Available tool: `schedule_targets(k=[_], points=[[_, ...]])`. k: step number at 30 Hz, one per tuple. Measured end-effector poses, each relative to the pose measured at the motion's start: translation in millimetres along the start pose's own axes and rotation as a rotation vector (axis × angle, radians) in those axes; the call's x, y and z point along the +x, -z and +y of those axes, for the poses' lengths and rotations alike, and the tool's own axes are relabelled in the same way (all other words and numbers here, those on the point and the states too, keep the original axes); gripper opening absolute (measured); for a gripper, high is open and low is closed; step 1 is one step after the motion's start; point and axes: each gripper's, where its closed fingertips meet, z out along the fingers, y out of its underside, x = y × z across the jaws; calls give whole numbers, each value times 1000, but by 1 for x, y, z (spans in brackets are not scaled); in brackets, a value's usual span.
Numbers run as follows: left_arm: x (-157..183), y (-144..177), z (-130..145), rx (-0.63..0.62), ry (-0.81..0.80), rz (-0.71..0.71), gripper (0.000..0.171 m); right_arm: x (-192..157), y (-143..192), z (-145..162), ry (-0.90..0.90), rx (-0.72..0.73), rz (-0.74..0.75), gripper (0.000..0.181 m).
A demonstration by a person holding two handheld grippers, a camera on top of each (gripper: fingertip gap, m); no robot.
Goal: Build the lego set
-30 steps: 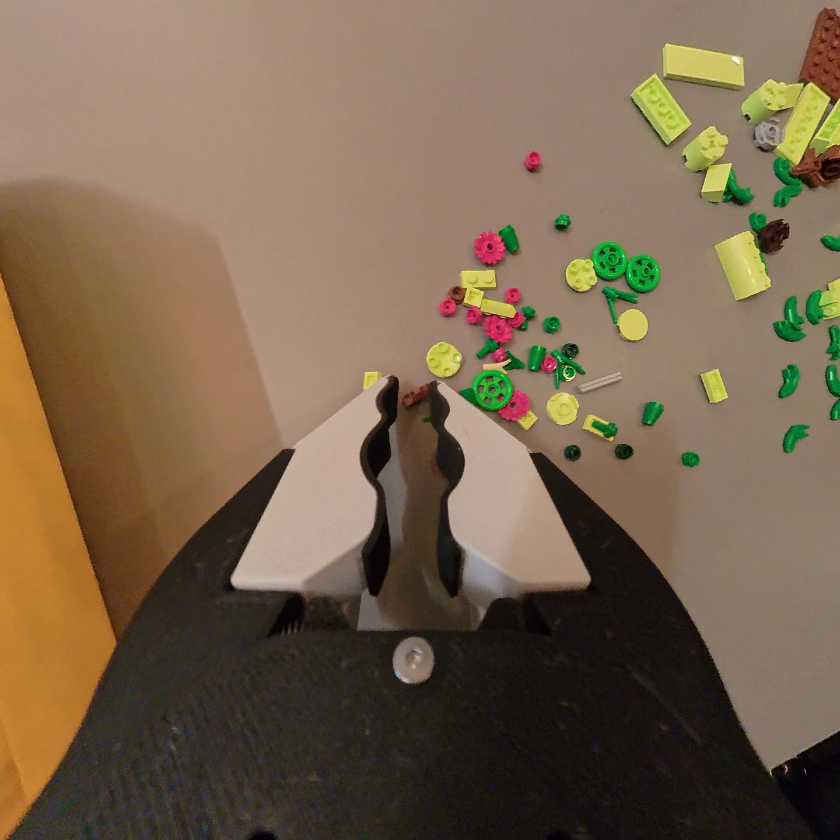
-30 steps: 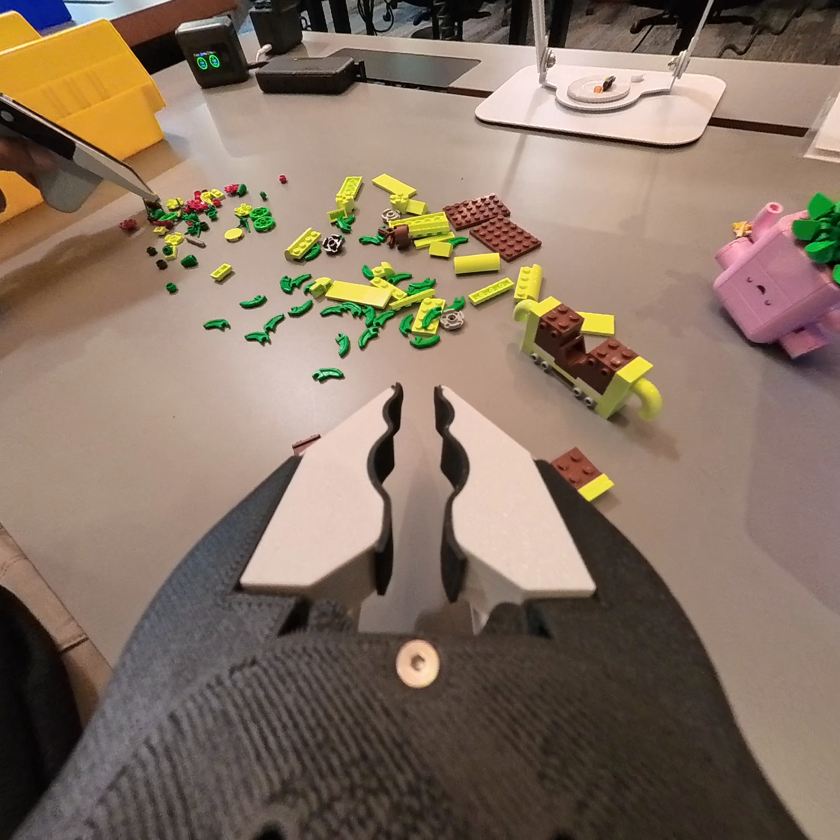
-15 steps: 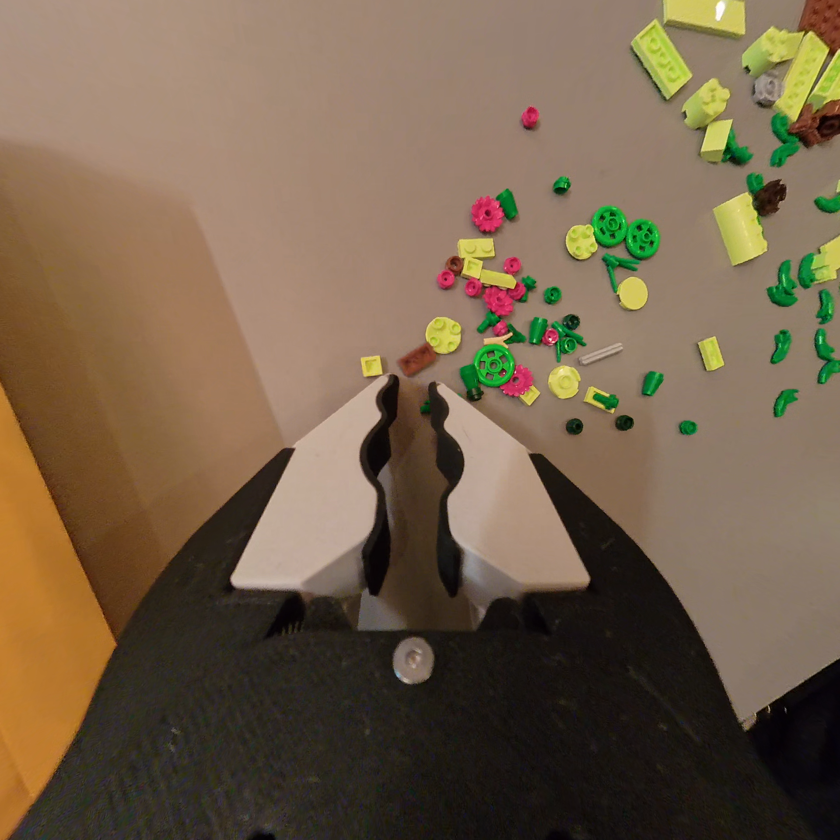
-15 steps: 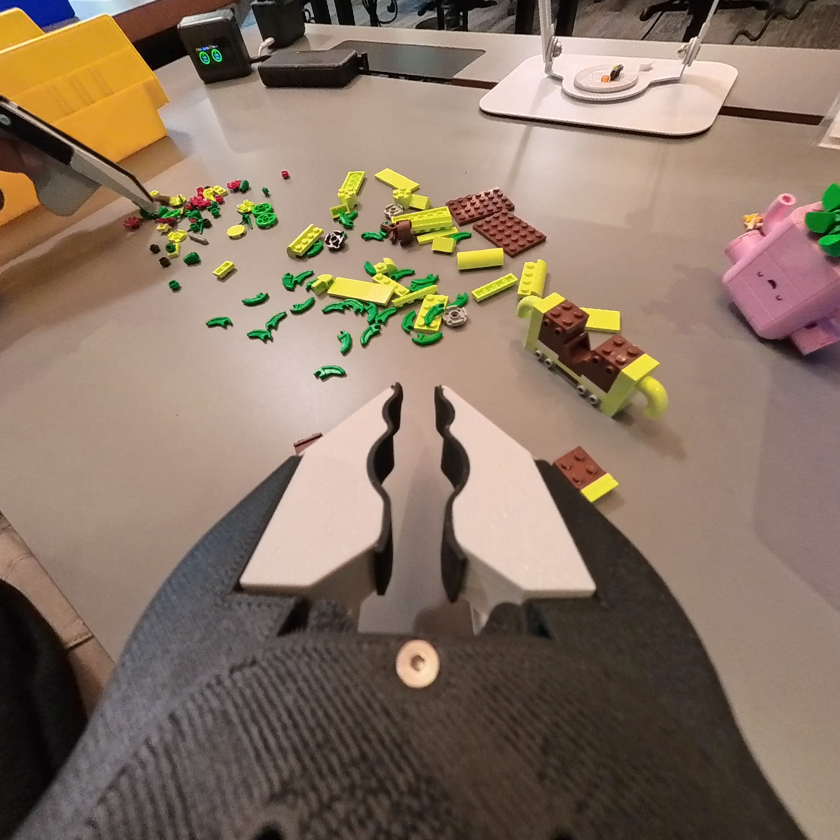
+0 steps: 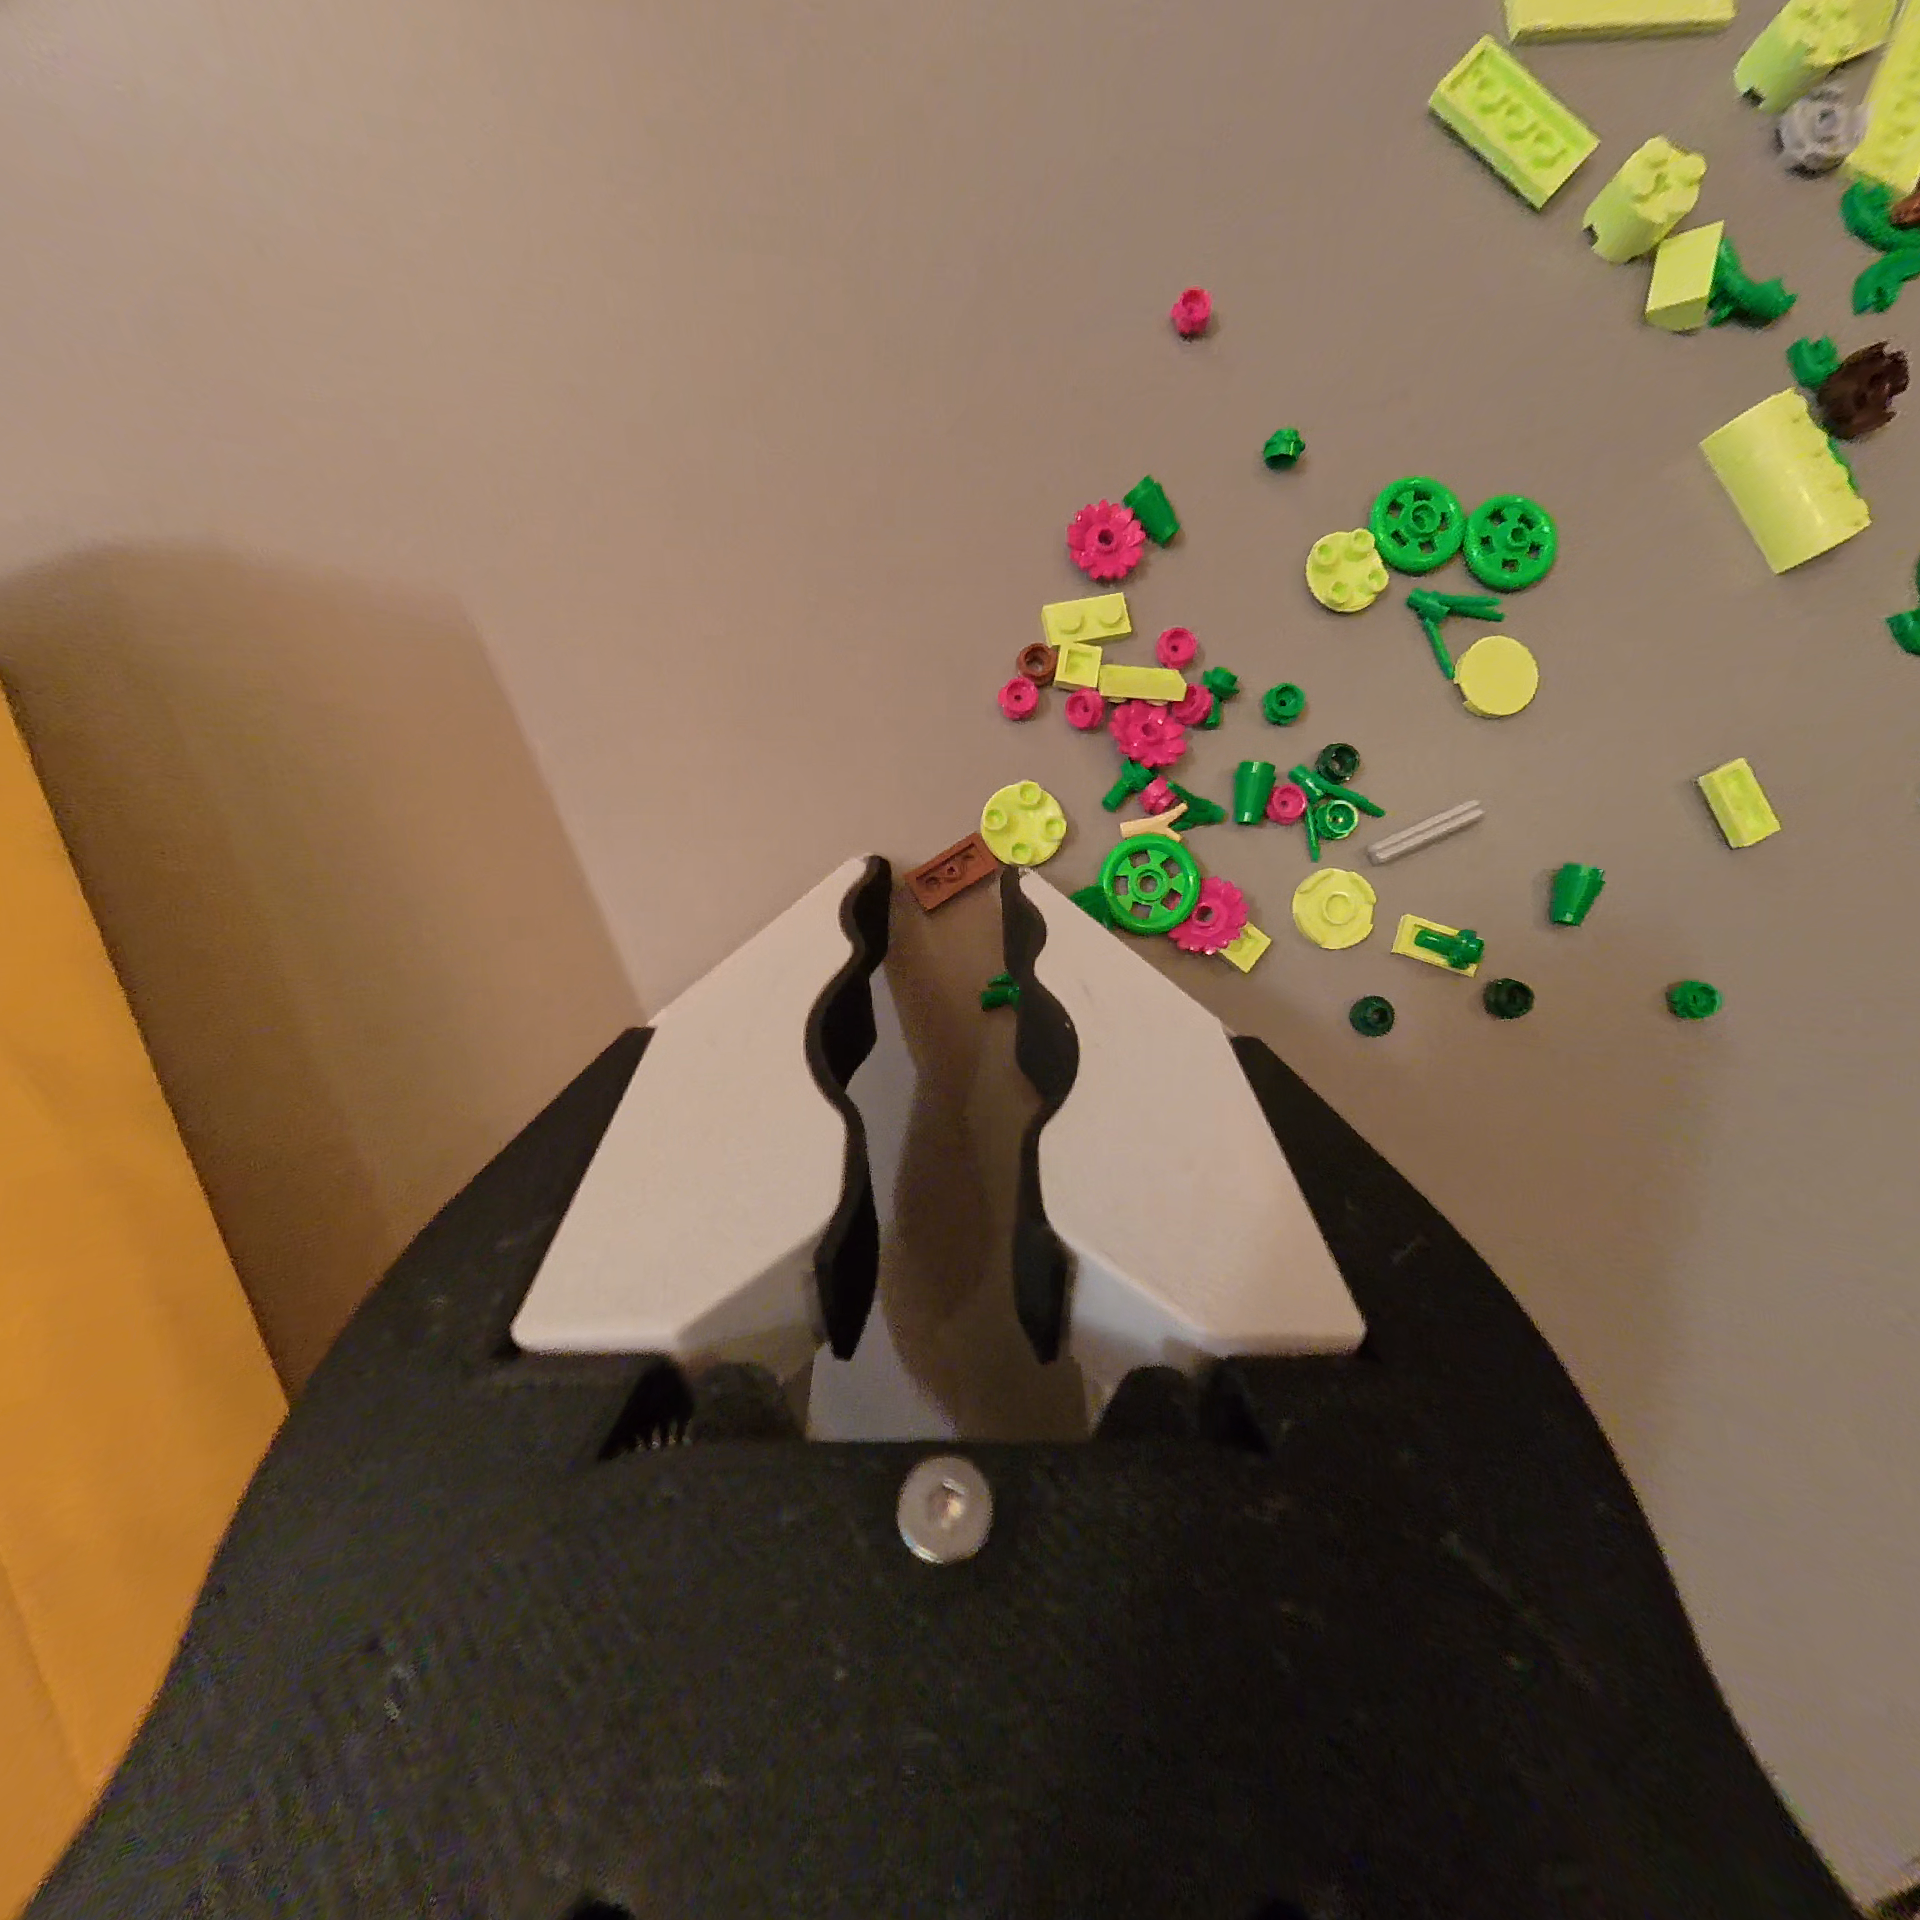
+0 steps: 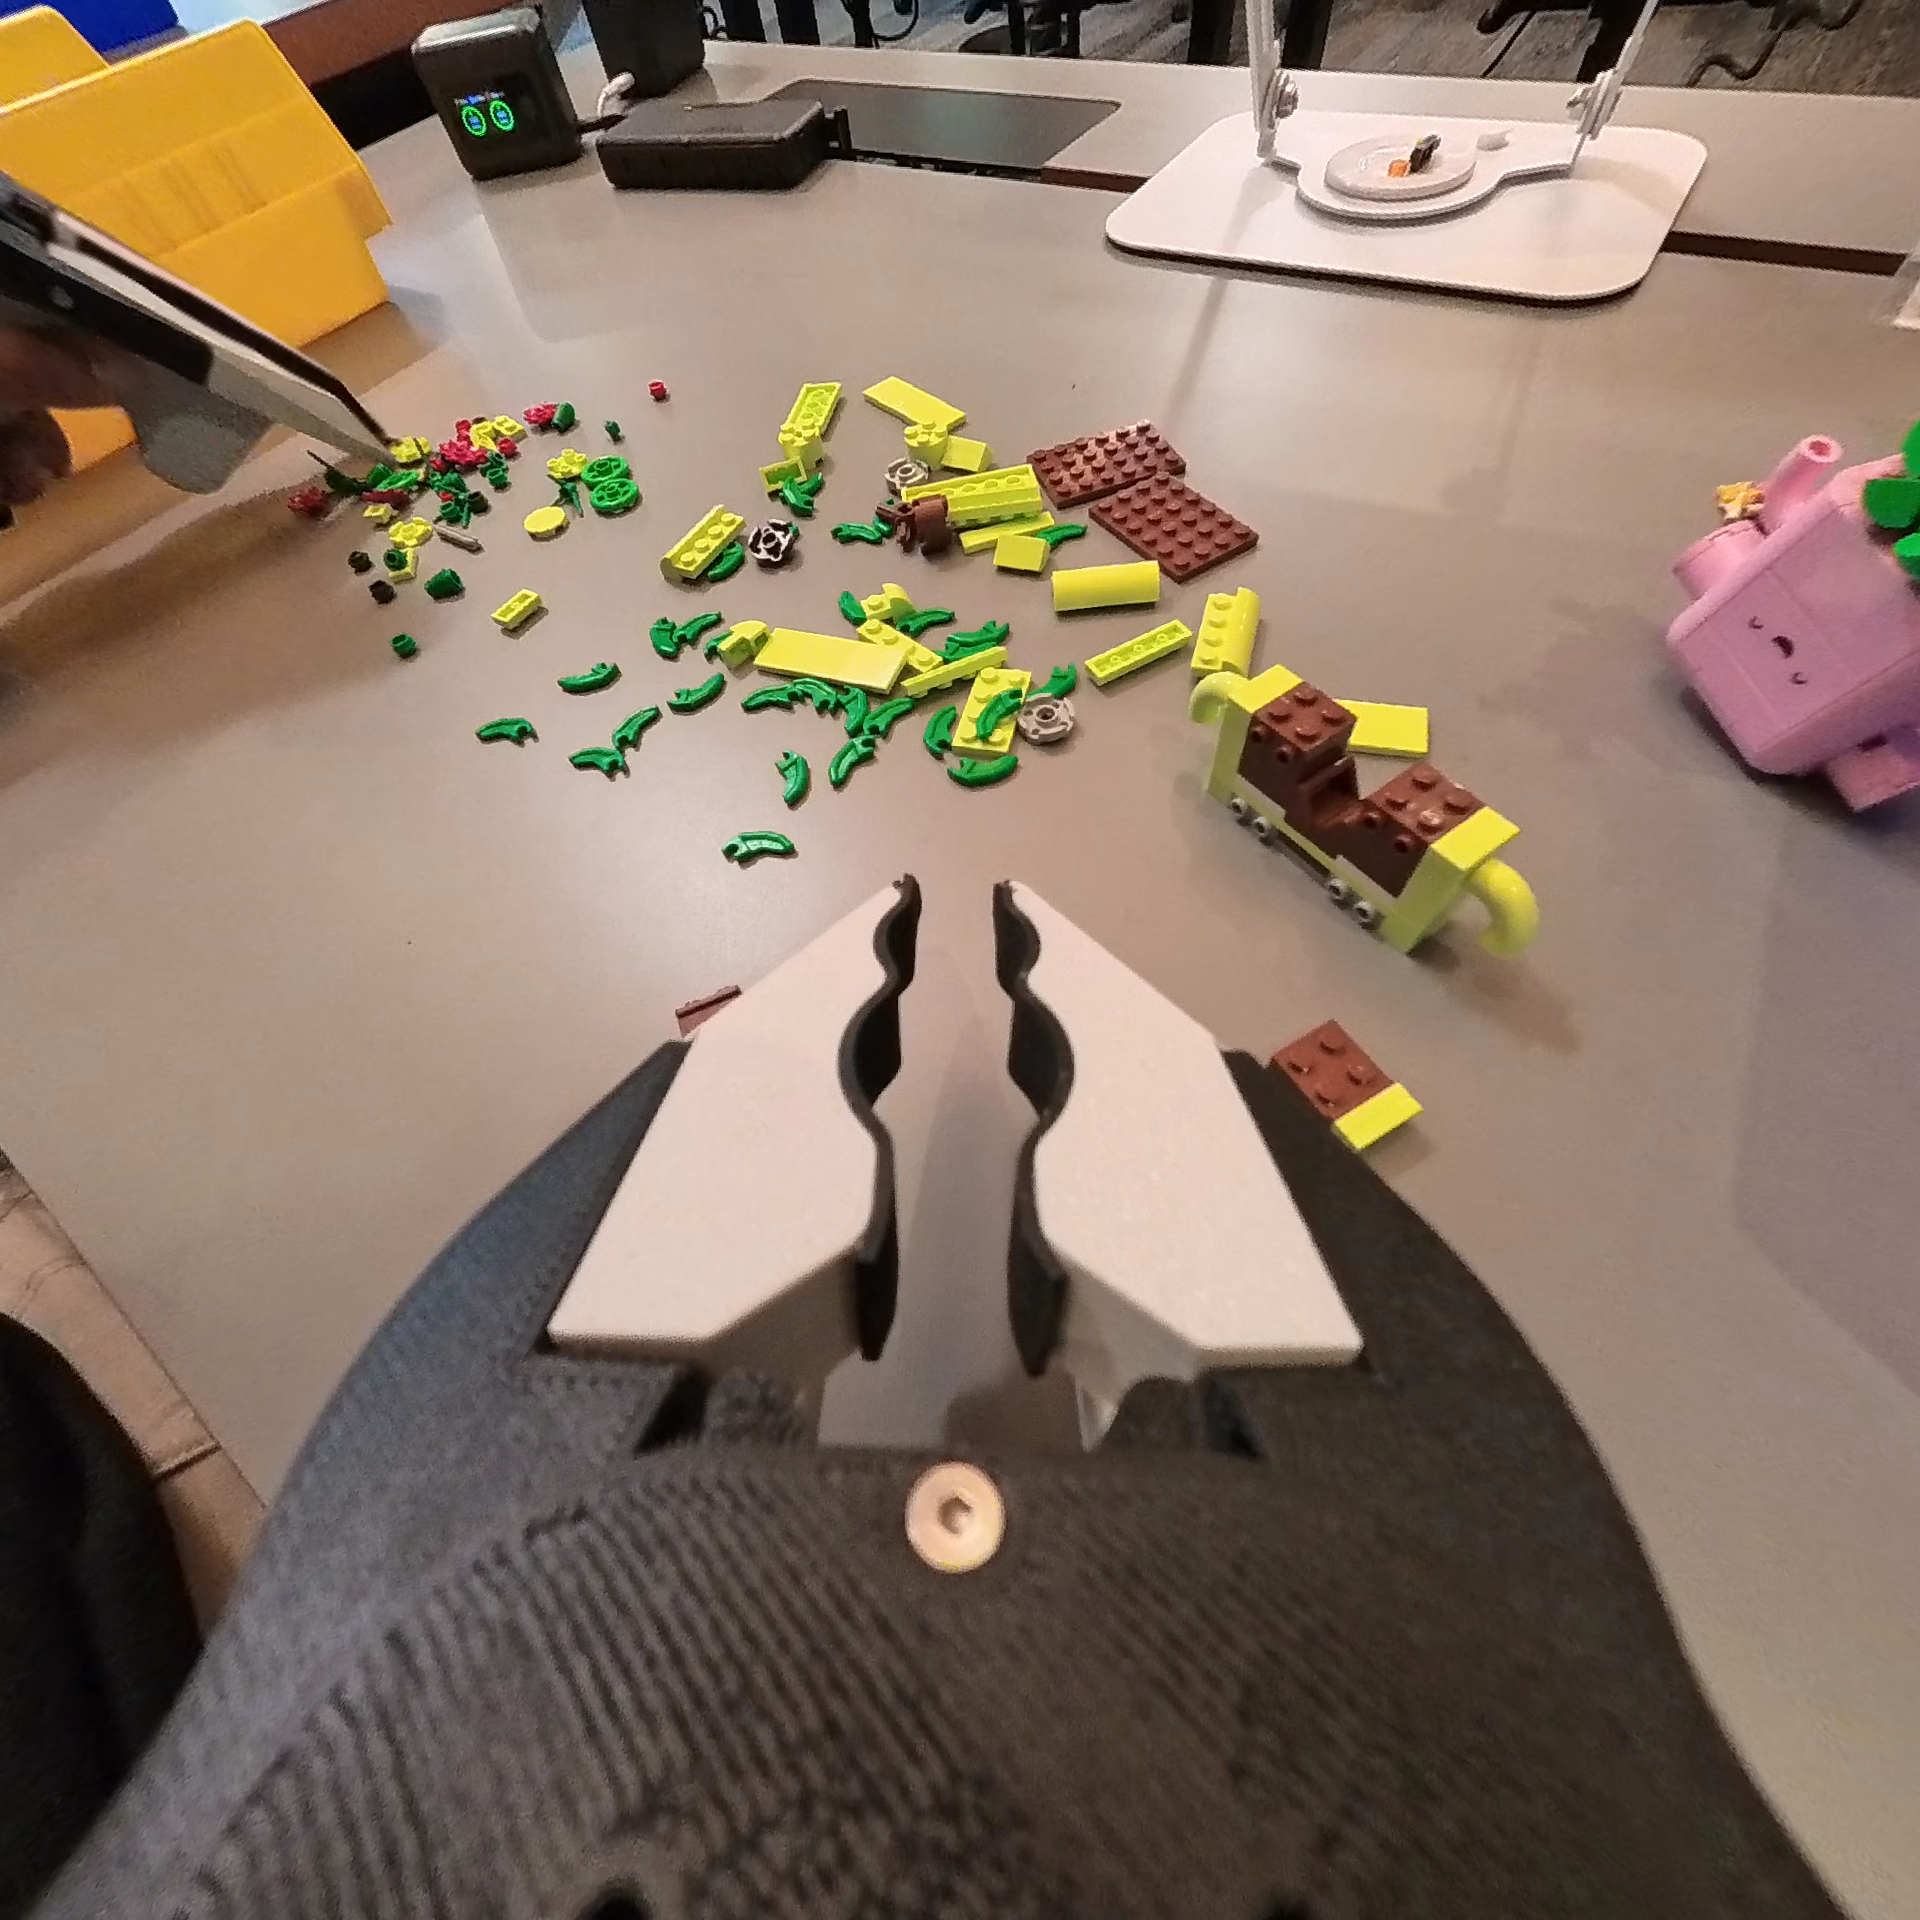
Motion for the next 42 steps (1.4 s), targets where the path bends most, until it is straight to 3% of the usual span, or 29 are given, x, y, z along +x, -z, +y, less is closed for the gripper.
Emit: schedule_targets(k=[6,12,16,20,24,27,31,42], points=[[3,2,-1,9,22,32,7,0,0,0,-5,2,-4,13],[18,16,-24,141,77,154,6,0,0,-1,-5,2,-6,12],[73,43,-59,320,189,521,5,-4,3,-8,40,54,-8,13],[165,82,-88,375,305,1049,5,-32,11,-38,231,227,-15,20],[260,101,-82,219,323,1425,5,-84,19,-67,477,329,-94,31],[302,108,-72,96,381,1632,5,-111,32,-79,579,394,-195,32],[327,113,-60,-11,392,1727,5,-111,38,-79,598,374,-245,32],[342,117,-50,-78,362,1764,6,-112,43,-75,684,338,-246,13]])
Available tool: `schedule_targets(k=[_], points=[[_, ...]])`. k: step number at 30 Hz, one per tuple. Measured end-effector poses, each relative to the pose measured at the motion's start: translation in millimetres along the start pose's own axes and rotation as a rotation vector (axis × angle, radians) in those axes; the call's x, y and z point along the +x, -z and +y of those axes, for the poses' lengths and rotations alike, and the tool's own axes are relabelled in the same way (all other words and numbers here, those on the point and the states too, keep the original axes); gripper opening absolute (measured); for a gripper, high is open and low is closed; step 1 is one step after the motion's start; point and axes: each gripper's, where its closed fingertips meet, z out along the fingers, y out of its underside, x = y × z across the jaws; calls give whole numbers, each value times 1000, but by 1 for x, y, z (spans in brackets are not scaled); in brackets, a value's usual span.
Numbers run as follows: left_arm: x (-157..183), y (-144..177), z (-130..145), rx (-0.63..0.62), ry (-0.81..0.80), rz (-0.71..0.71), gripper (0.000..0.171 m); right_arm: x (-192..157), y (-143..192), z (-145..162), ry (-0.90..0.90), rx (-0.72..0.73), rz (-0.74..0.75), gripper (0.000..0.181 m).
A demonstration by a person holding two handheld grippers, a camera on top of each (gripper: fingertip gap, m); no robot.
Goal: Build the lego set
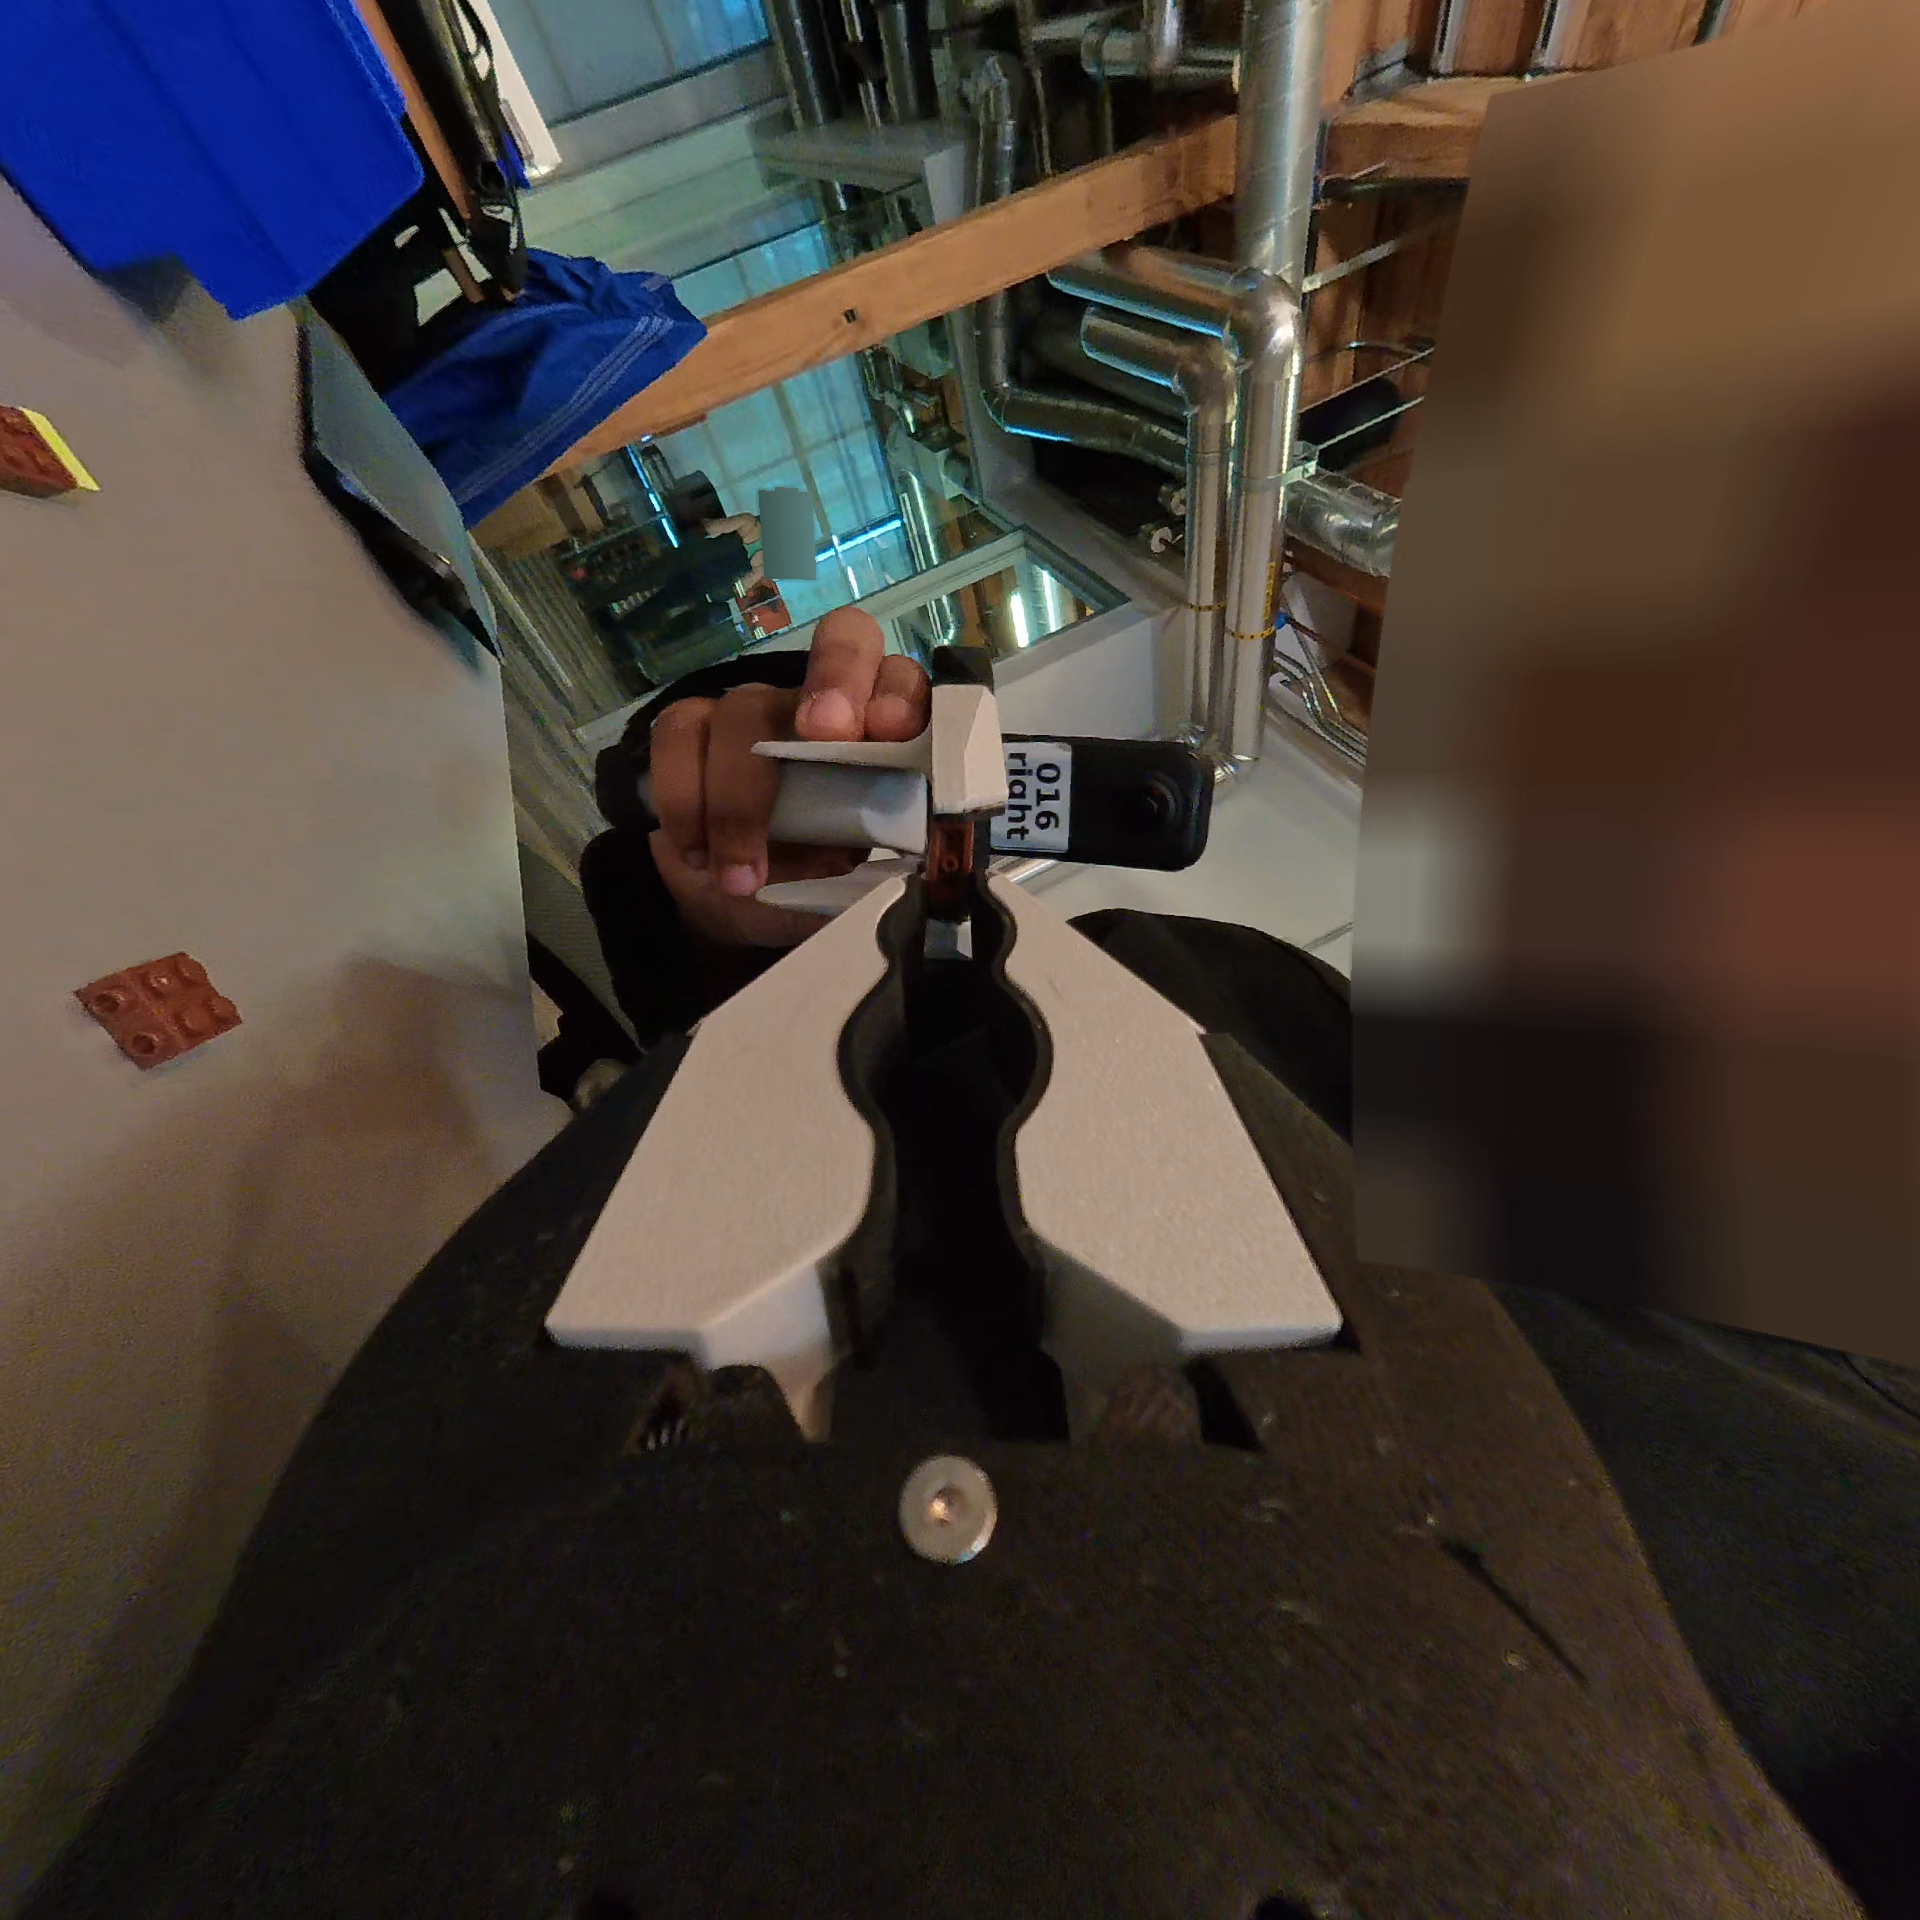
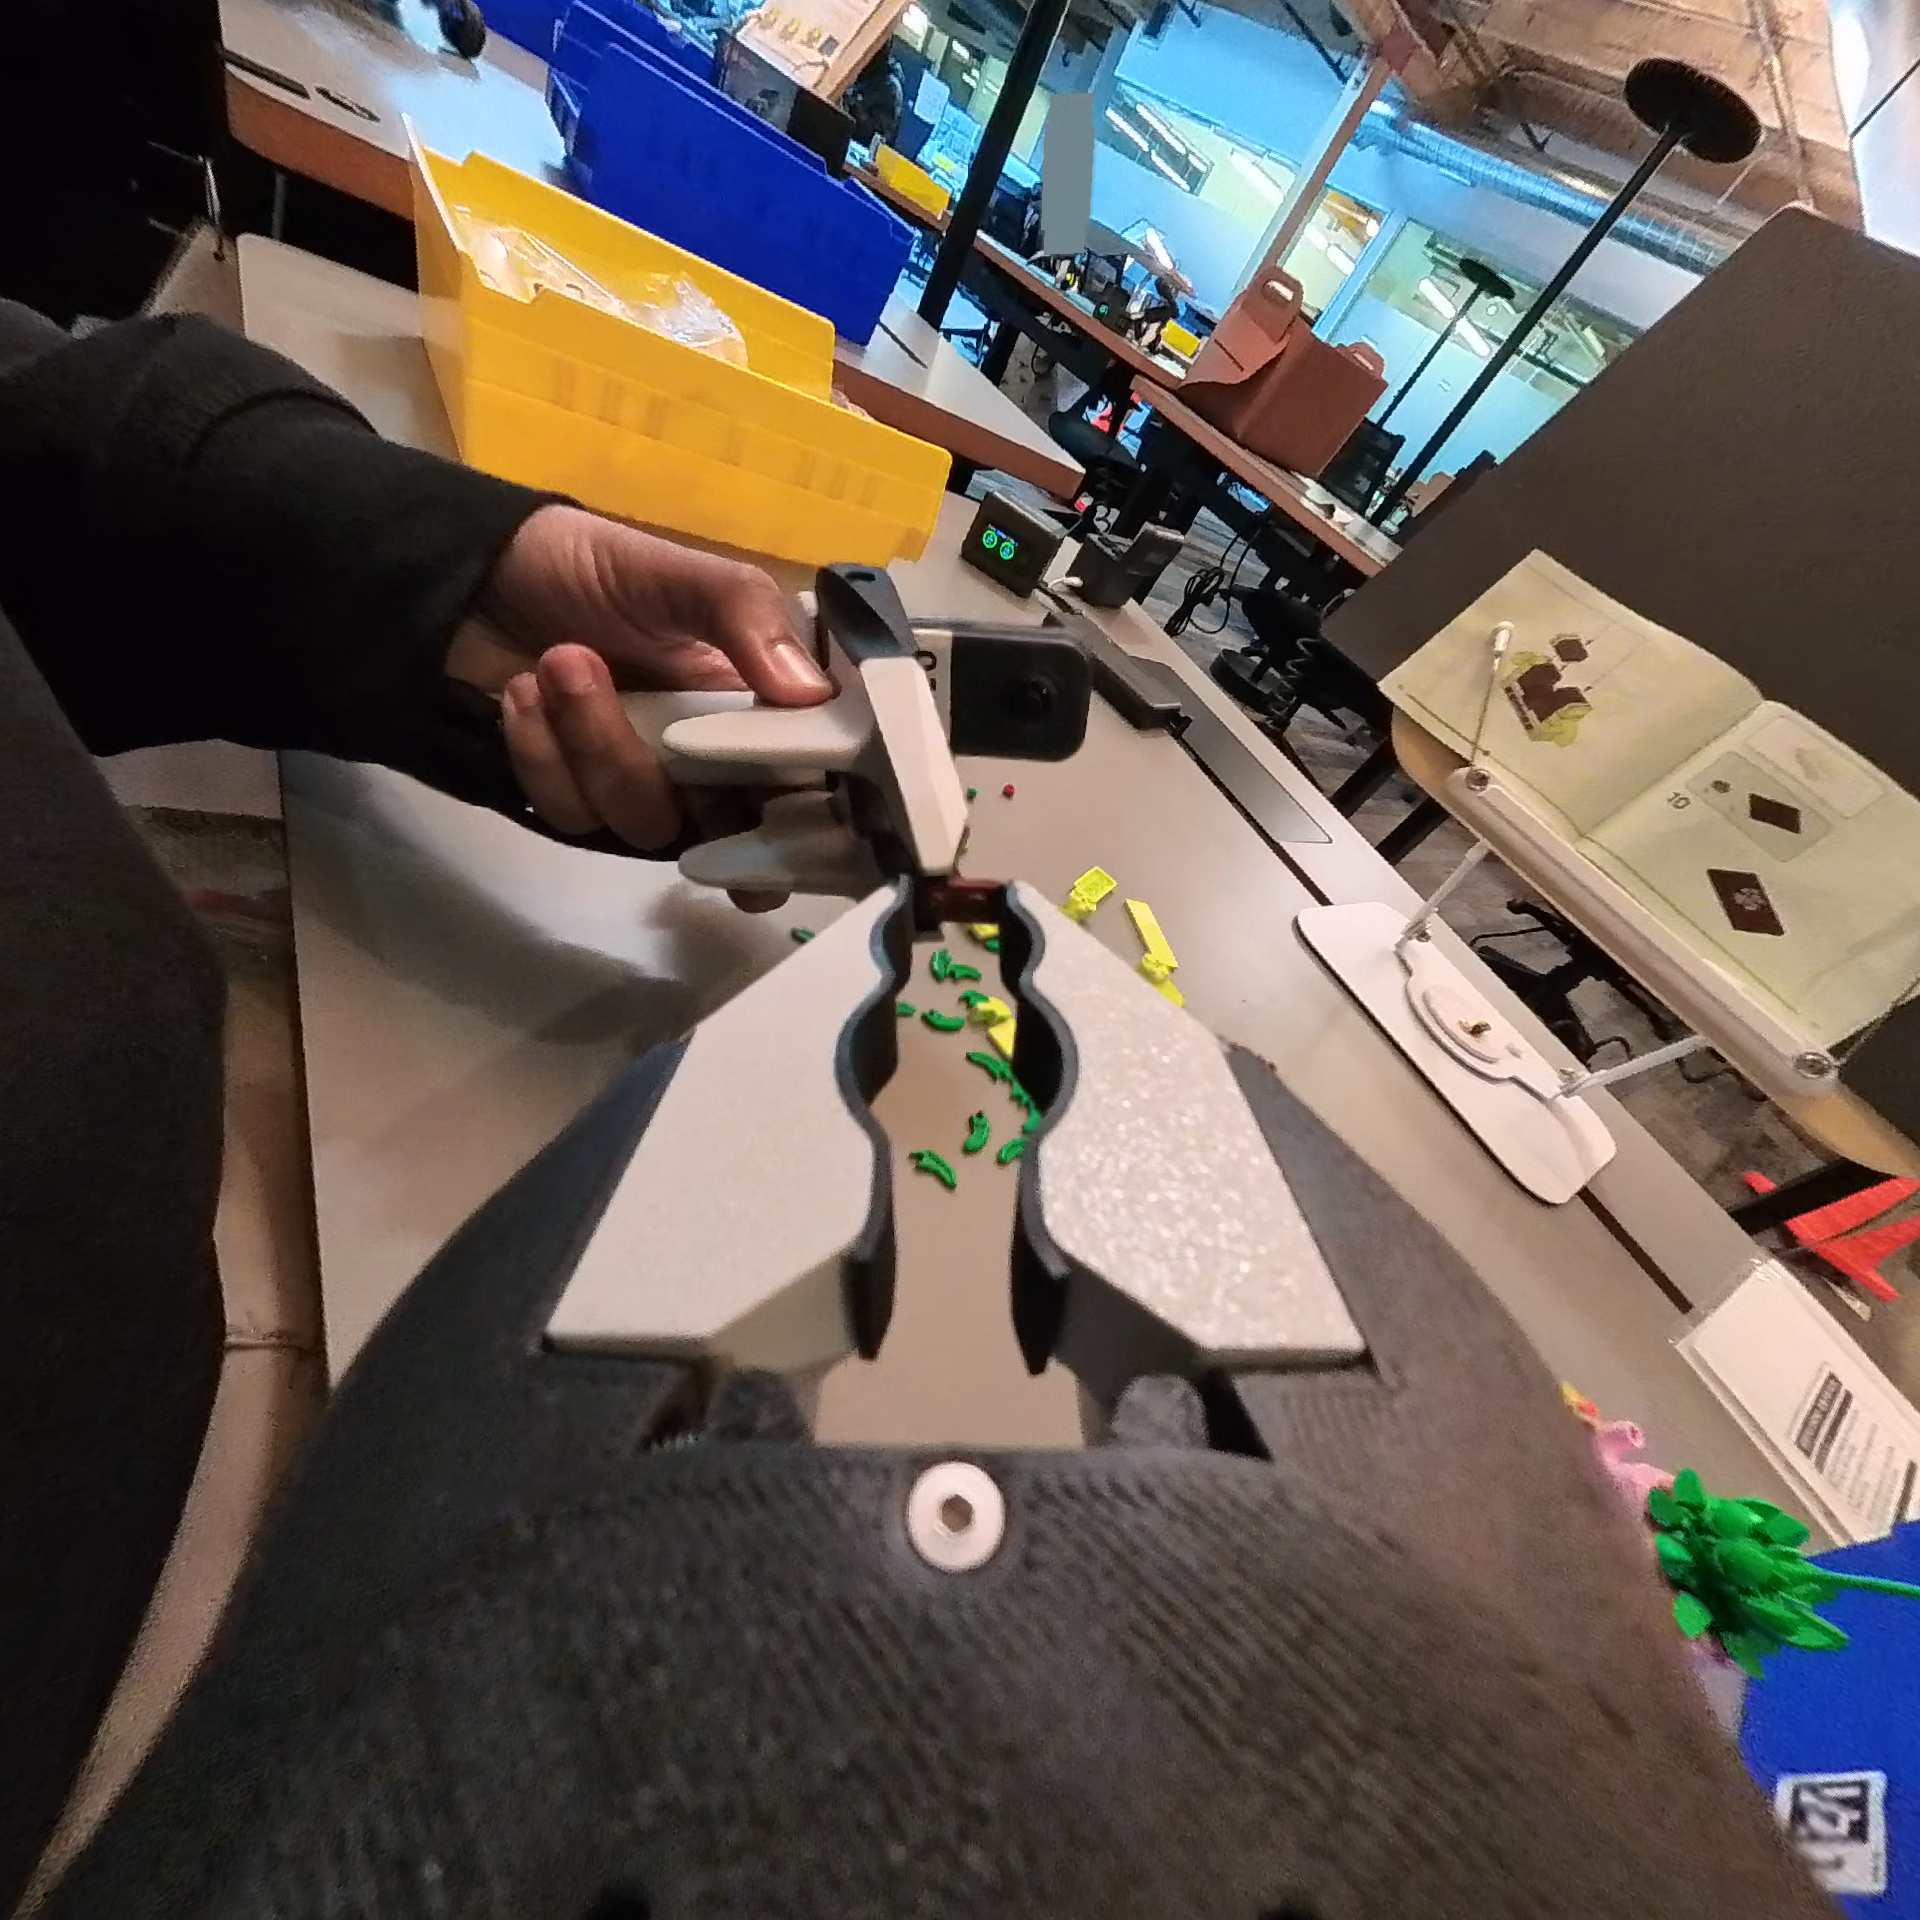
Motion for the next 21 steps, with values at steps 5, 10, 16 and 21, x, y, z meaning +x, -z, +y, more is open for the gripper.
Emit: schedule_targets(k=[5,10,16,21], points=[[-28,11,-6,-8,-208,-246,36,6,11,38,-80,-176,-9,13],[-81,26,2,-239,-612,-707,40,-19,29,118,-421,-529,-212,14],[-129,27,14,-514,-818,-923,37,-37,26,144,-509,-642,-317,14],[-141,26,14,-628,-835,-934,37,-36,19,143,-483,-653,-334,14]])
